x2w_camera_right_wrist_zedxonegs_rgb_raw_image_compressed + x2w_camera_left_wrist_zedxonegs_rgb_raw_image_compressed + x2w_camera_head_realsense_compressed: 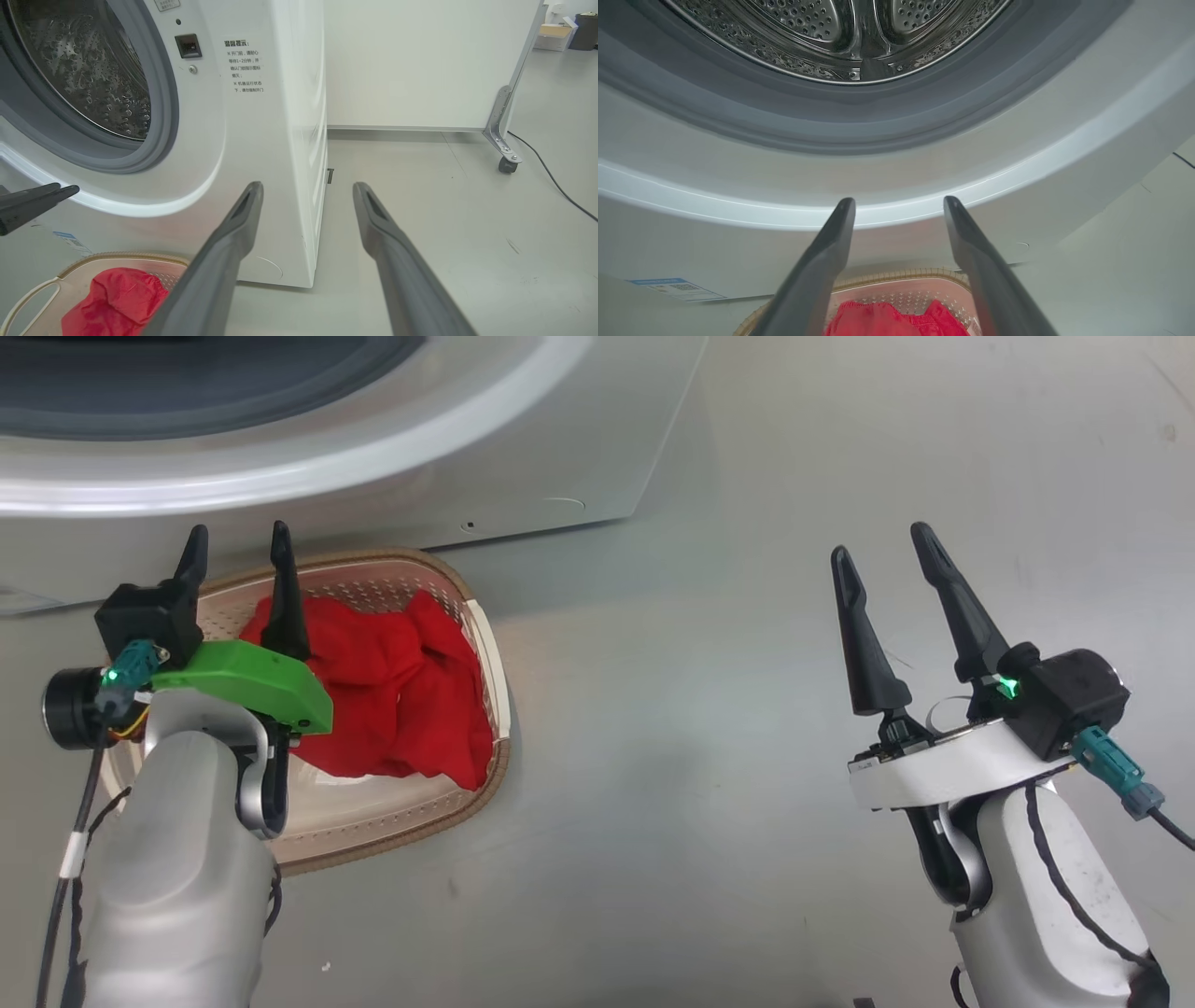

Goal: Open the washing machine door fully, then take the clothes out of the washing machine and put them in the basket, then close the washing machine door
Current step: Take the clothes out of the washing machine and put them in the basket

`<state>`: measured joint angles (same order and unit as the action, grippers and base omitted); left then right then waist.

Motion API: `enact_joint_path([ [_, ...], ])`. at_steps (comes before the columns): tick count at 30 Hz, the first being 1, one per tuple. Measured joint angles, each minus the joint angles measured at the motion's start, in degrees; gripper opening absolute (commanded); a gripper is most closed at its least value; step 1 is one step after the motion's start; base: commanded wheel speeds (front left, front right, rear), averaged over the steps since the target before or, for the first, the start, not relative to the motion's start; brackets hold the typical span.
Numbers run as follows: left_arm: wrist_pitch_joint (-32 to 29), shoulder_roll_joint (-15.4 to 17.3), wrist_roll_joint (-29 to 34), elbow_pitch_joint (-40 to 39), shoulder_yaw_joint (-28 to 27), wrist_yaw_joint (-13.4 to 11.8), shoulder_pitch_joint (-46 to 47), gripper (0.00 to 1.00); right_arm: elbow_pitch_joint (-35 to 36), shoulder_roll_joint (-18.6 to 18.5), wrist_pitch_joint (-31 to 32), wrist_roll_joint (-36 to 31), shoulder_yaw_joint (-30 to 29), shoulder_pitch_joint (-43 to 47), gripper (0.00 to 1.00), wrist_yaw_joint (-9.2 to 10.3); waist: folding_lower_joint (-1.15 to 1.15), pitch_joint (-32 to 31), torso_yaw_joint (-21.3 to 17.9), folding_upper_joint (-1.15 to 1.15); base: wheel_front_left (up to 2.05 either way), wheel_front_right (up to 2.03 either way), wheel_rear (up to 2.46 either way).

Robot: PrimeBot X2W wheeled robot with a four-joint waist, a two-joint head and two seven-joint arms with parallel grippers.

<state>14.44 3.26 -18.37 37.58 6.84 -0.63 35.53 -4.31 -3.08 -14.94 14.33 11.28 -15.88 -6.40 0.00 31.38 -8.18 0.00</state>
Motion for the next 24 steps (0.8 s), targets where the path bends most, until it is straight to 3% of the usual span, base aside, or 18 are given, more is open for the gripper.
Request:
enact_joint_path([
  [24, 0.0, -0.7, 2.8, -17.1, 0.1, -0.1, -16.6, 1.00, -3.5, 0.2, 0.0, -1.3, -1.1, 7.5, 1.00, 0.00, 0.00, -15.2, 5.5, 0.00, 0.00, 0.00, 0.00],
])
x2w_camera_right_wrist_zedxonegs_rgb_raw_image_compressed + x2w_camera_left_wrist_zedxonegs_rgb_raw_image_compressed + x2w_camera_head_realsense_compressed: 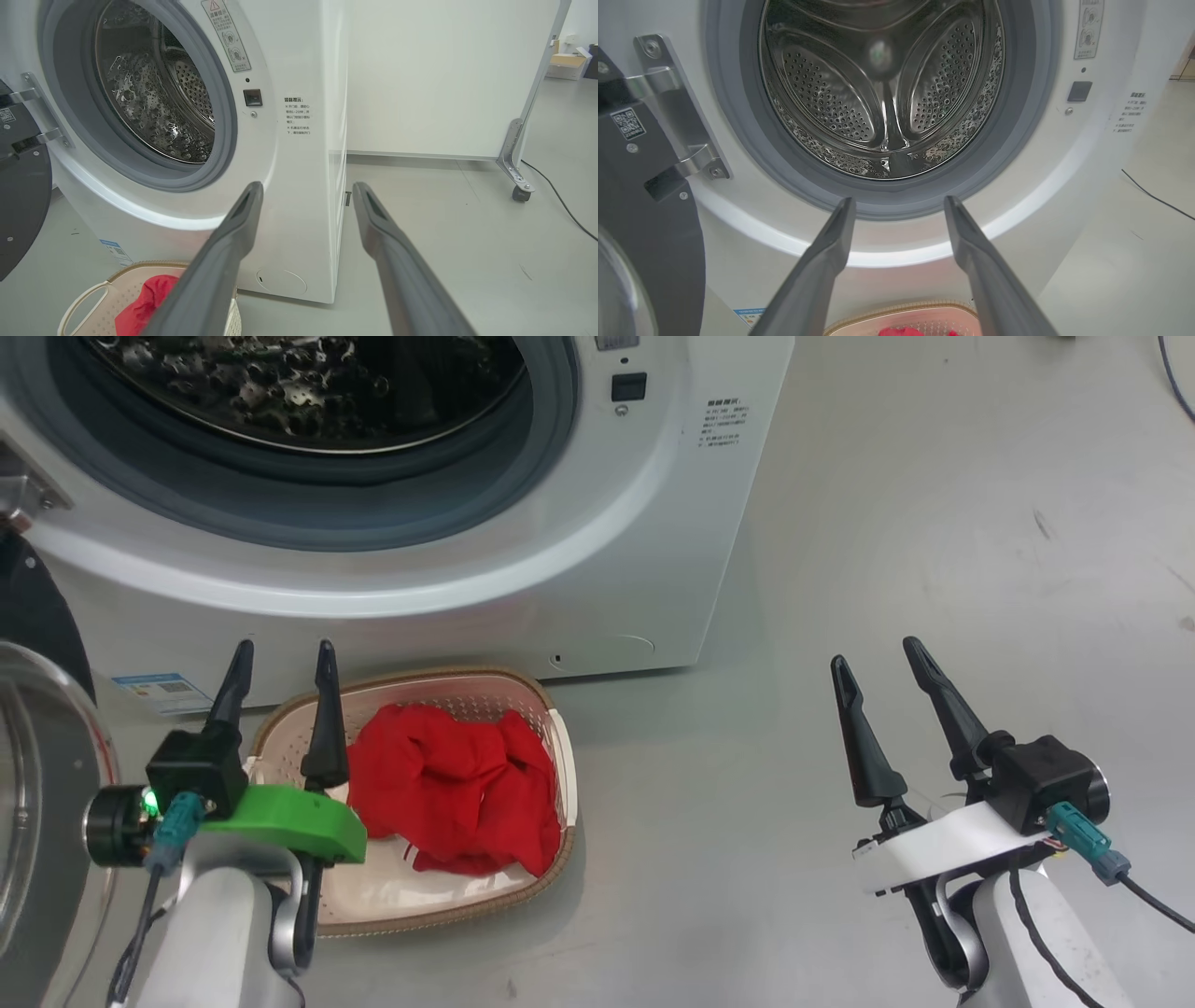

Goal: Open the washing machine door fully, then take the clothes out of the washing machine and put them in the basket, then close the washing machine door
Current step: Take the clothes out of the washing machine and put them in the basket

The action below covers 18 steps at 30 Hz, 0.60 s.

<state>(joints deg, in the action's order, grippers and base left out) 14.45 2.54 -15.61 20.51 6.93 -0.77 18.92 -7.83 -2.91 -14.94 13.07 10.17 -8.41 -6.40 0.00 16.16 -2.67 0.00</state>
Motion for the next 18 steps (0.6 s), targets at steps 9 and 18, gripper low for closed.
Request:
enact_joint_path([
  [9, 0.0, 0.0, 0.8, -4.8, 1.5, 0.0, -7.2, 1.00, -0.5, 0.1, 0.0, 0.0, 0.4, 3.7, 1.00, 0.59, 0.00, -5.5, 1.2, 0.00, 0.00, 0.00, 0.00],
  [18, 0.0, 0.0, 1.1, -8.4, 3.2, 0.0, -14.4, 1.00, -0.6, 0.3, 0.0, 0.0, 0.7, 7.2, 1.00, 1.53, 0.00, -9.6, 2.3, 0.00, 0.00, 0.00, 0.00],
])
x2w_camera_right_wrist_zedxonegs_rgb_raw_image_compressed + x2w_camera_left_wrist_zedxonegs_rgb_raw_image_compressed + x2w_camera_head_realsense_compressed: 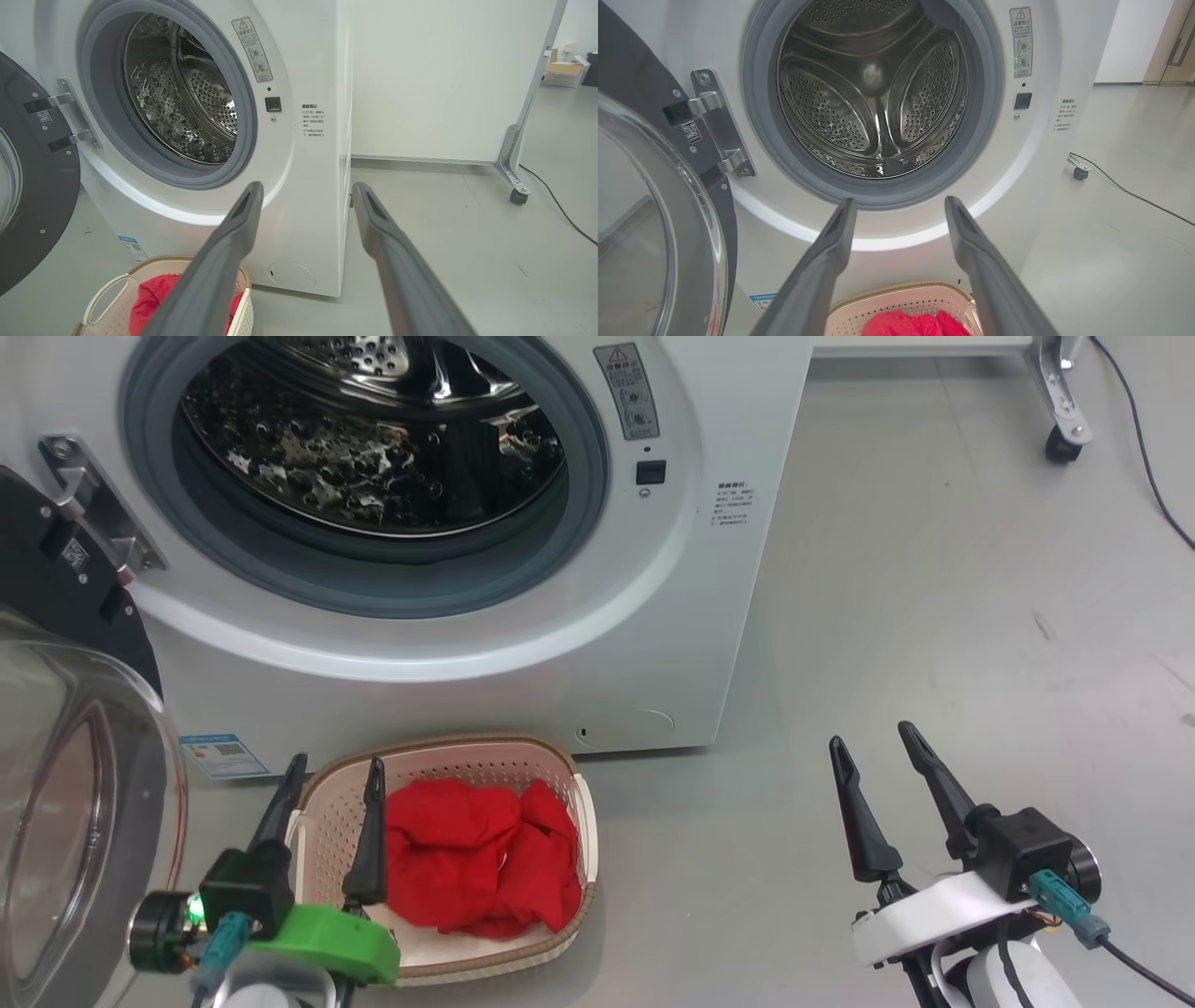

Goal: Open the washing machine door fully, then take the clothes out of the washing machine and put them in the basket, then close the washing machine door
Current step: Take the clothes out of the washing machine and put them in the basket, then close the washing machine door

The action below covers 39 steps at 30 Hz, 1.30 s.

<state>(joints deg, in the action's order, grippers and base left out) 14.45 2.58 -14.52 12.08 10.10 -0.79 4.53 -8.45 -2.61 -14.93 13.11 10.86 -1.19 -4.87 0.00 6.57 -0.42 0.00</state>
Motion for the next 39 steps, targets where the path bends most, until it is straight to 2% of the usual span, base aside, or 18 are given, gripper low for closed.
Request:
enact_joint_path([
  [11, 0.0, 0.0, 0.0, -3.1, 1.1, 0.0, -5.1, 1.00, 0.4, 0.1, 0.0, 0.2, 0.4, 2.5, 1.00, 1.02, 0.00, -2.6, 0.6, 0.00, 0.00, 0.00, 0.00],
  [23, -0.4, 0.1, 0.2, -5.3, 1.5, -1.4, -8.4, 1.00, 0.8, 0.1, 0.0, 0.5, 0.6, 4.3, 1.00, 2.01, 0.00, -4.0, 0.6, 0.00, 0.00, 0.00, 0.00],
  [39, -1.8, 0.5, 1.6, -8.2, 1.8, -2.0, -9.6, 1.00, 1.4, 0.1, 0.0, 0.5, 0.9, 4.4, 1.00, 2.09, 0.00, -4.0, 0.5, 0.00, 0.00, 0.00, 0.00],
])
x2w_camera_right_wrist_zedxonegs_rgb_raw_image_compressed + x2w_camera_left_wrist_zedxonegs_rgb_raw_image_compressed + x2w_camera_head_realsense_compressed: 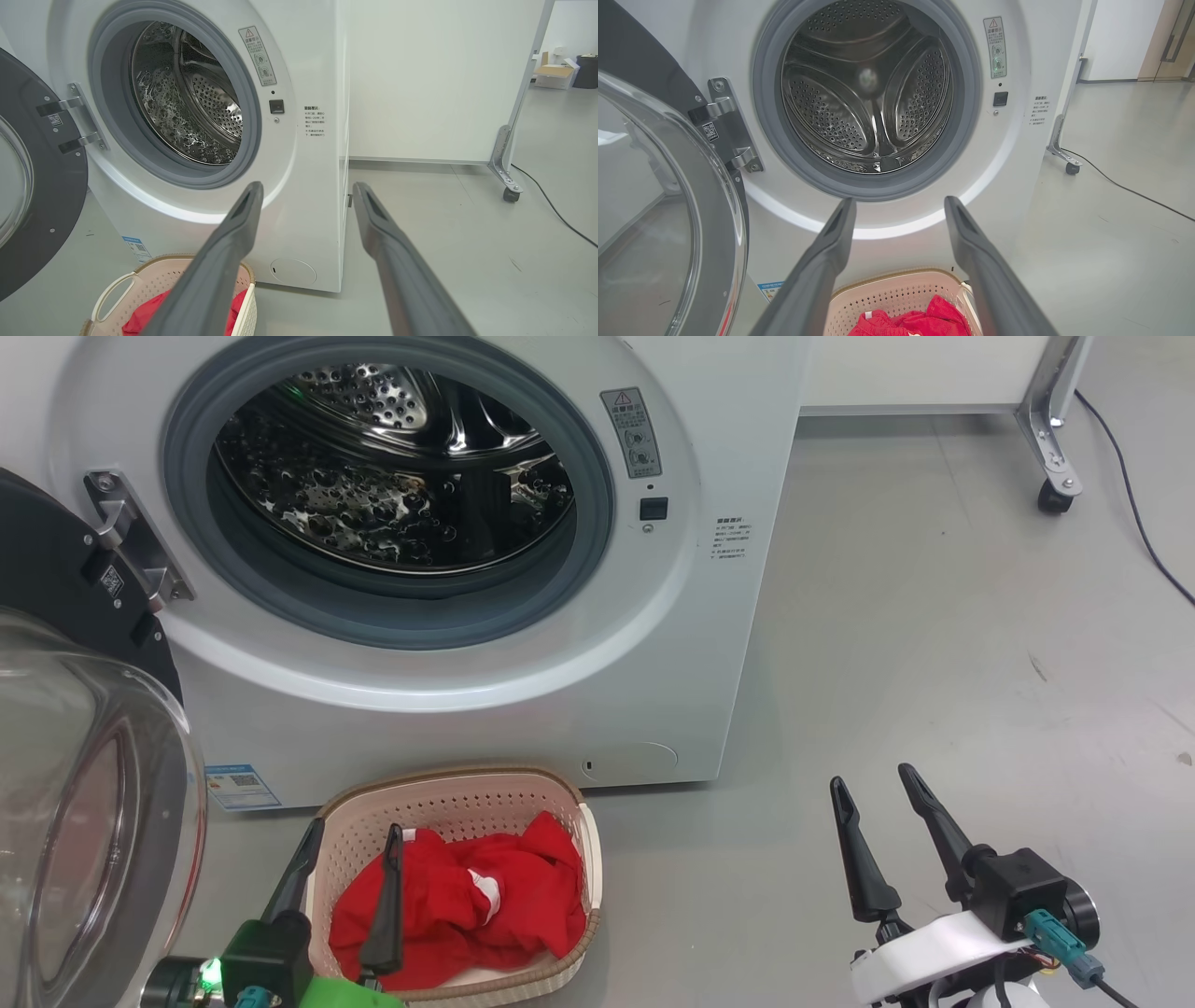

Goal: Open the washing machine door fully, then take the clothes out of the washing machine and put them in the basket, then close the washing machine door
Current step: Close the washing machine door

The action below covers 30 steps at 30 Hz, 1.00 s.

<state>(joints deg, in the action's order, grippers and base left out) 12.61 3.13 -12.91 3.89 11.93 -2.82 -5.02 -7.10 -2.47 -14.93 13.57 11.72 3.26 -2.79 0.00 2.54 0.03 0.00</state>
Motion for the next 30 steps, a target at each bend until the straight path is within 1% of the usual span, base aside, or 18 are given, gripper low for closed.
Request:
enact_joint_path([
  [9, 0.0, 0.1, 0.4, -1.3, 0.0, -0.5, -0.1, 1.00, 0.1, 0.0, 0.0, 0.0, 0.0, 0.7, 1.00, 0.02, 0.00, -0.1, -0.1, 0.00, -0.04, 0.15, -0.11],
  [10, 0.0, 0.1, 0.4, -1.4, 0.0, -0.5, -0.2, 1.00, 0.1, 0.0, 0.0, 0.0, 0.0, 0.8, 1.00, 0.43, 0.00, -0.1, -0.1, 0.00, -0.12, 0.44, -0.32],
  [13, 0.0, 0.1, 0.4, -1.8, 0.1, -0.5, -0.4, 1.00, 0.2, 0.0, 0.0, 0.0, 0.0, 0.8, 1.00, 0.46, 0.00, -0.1, -0.1, 0.00, -0.16, 0.58, -0.42],
  [27, -0.5, 0.2, 0.4, -3.0, 0.4, -0.5, -1.1, 1.00, 0.4, 0.1, 0.0, 0.0, 0.1, 0.8, 1.00, 0.46, 0.00, 0.3, 0.0, 0.00, -0.49, 0.95, -0.46],
  [30, -0.7, 0.2, 0.4, -3.2, 0.5, -0.9, -1.1, 1.00, 0.4, 0.1, 0.0, 0.0, 0.1, 0.8, 1.00, 0.45, 0.00, 0.4, 0.1, 0.00, -0.83, 1.29, -0.46],
])
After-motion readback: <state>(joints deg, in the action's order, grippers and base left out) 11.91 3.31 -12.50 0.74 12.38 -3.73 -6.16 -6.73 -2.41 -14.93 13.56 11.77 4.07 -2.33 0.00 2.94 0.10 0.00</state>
